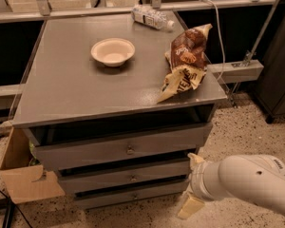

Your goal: Open middle drawer

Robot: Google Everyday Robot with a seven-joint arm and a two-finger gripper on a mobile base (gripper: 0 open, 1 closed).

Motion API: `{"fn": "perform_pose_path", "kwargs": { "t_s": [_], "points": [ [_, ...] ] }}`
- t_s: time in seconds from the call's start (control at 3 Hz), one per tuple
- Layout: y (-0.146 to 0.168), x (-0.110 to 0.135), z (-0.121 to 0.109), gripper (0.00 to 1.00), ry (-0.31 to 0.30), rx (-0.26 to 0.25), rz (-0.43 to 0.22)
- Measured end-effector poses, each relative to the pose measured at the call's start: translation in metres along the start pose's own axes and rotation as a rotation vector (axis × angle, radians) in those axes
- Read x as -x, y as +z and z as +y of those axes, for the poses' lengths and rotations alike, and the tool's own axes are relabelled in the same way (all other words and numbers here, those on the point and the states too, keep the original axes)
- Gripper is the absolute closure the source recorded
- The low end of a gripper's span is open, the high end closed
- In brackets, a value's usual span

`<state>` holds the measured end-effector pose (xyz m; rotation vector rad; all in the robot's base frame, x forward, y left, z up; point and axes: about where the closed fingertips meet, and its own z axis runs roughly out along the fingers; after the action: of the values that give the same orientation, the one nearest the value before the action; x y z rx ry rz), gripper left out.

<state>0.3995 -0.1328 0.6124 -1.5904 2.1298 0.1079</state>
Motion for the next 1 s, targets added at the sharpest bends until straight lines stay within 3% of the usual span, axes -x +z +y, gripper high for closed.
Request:
{"fn": "perform_pose_path", "kwargs": {
  "t_s": [0.33, 1.0],
  "points": [
    [0.002, -0.002, 0.0, 0.0, -0.001, 0.001, 0.0],
    [0.054, -0.02, -0.018, 0.0, -0.028, -0.023, -0.04]
  ]
}}
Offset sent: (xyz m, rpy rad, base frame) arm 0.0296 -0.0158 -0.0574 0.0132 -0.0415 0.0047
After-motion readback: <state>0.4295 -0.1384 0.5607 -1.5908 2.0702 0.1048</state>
